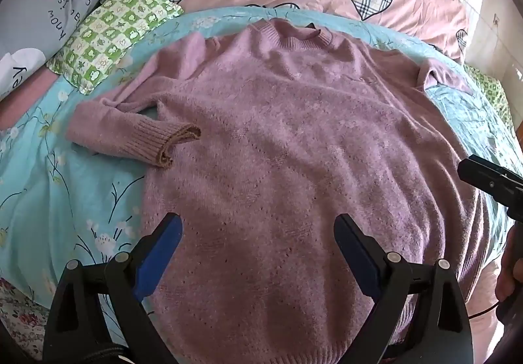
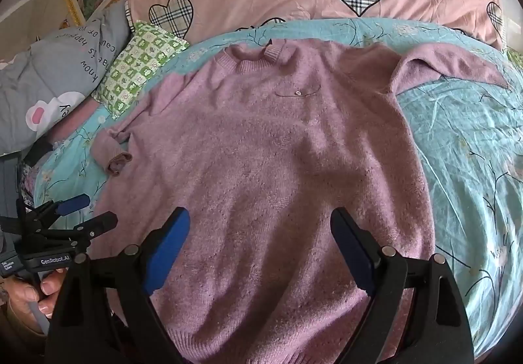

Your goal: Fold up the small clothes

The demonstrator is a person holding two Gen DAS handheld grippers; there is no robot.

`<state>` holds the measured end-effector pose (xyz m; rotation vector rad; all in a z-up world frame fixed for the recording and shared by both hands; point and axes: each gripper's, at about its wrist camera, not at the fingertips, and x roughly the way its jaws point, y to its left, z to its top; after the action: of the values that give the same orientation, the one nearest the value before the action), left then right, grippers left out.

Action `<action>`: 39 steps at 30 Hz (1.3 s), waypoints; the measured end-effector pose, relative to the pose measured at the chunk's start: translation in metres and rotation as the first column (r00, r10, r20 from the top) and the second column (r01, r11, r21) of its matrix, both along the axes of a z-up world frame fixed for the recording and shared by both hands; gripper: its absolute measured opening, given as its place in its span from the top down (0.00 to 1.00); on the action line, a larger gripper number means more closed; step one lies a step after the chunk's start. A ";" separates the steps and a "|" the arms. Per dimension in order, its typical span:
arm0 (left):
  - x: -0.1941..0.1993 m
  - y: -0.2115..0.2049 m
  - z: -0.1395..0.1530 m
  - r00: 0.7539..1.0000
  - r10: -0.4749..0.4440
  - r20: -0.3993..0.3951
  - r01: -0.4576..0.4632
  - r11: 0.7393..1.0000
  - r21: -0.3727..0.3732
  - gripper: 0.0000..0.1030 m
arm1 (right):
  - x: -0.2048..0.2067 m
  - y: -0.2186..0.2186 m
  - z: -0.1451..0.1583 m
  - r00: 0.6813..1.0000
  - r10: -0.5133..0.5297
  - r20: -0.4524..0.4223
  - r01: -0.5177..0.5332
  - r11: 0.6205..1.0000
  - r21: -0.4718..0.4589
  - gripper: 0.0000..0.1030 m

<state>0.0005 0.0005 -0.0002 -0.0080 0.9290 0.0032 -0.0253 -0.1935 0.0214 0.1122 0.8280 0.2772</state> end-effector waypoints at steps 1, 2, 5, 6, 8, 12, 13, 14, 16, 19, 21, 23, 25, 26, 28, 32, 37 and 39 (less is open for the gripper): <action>0.001 0.001 0.000 1.000 0.002 -0.002 -0.002 1.000 -0.001 0.08 | 0.000 0.000 -0.001 1.000 0.000 -0.002 0.000 1.000 0.001 0.14; 0.001 0.001 0.000 1.000 0.004 -0.002 -0.004 1.000 -0.002 0.08 | 0.000 0.000 -0.001 1.000 -0.001 -0.003 0.001 1.000 0.003 0.14; -0.002 0.002 -0.002 1.000 0.005 -0.001 -0.005 1.000 -0.004 0.08 | 0.001 0.001 -0.001 1.000 0.003 -0.005 -0.003 1.000 0.003 0.14; -0.003 0.002 -0.002 1.000 0.006 0.000 -0.006 1.000 -0.003 0.08 | 0.000 0.002 0.000 1.000 0.003 -0.005 -0.003 1.000 0.003 0.14; -0.002 0.005 -0.003 1.000 0.005 0.008 -0.005 1.000 -0.010 0.08 | 0.000 0.003 -0.001 1.000 0.003 -0.006 -0.003 1.000 0.002 0.14; -0.001 0.004 -0.003 1.000 0.006 0.010 -0.006 1.000 -0.010 0.08 | 0.000 0.003 -0.001 1.000 0.002 -0.008 -0.002 1.000 0.005 0.14; -0.001 0.004 -0.004 1.000 0.006 0.008 -0.006 1.000 -0.010 0.08 | -0.001 0.003 -0.001 1.000 0.001 -0.008 -0.001 1.000 0.005 0.14; -0.001 0.005 -0.004 1.000 0.007 0.007 -0.007 1.000 -0.010 0.08 | 0.000 0.003 -0.001 1.000 0.002 -0.009 -0.002 1.000 0.007 0.14; 0.000 0.006 -0.005 1.000 0.008 0.006 -0.008 1.000 -0.013 0.08 | 0.000 0.003 -0.001 1.000 0.002 -0.010 -0.002 1.000 0.008 0.14; -0.001 0.003 -0.004 1.000 0.014 -0.001 -0.014 1.000 -0.013 0.08 | 0.001 0.002 -0.001 1.000 0.002 -0.009 -0.002 1.000 0.006 0.14; 0.000 0.003 -0.004 1.000 0.013 -0.004 -0.013 1.000 -0.014 0.08 | 0.001 0.002 -0.001 1.000 0.003 -0.010 -0.003 1.000 0.006 0.14; 0.001 0.004 -0.005 1.000 0.015 -0.004 -0.015 1.000 -0.015 0.08 | 0.001 0.003 -0.002 1.000 0.003 -0.010 -0.003 1.000 0.007 0.14; 0.002 0.004 -0.006 1.000 0.015 -0.003 -0.015 1.000 -0.016 0.08 | 0.001 0.002 -0.002 1.000 0.002 -0.011 -0.002 1.000 0.007 0.14; 0.002 0.004 -0.006 1.000 0.015 -0.004 -0.015 1.000 -0.020 0.08 | 0.001 0.002 -0.002 1.000 0.003 -0.010 -0.002 1.000 0.007 0.14; 0.003 0.004 -0.007 1.000 0.014 0.000 -0.014 1.000 -0.019 0.08 | 0.002 0.002 -0.002 1.000 0.000 -0.011 0.000 1.000 0.009 0.14; 0.006 0.004 -0.009 1.000 0.013 -0.005 -0.013 1.000 -0.018 0.08 | 0.002 0.001 -0.002 1.000 -0.004 -0.011 0.004 1.000 0.012 0.14; 0.012 0.007 -0.012 1.000 0.017 -0.020 -0.017 0.999 -0.041 0.08 | 0.010 -0.004 -0.002 1.000 -0.011 -0.019 0.012 1.000 0.018 0.14; 0.015 0.008 -0.012 1.000 0.016 -0.027 -0.018 0.999 -0.051 0.08 | 0.014 -0.005 -0.002 1.000 -0.014 -0.023 0.014 1.000 0.021 0.14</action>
<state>0.0151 0.0087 -0.0121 -0.0634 0.9551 -0.0046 -0.0117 -0.1990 0.0194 0.1412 0.8472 0.2719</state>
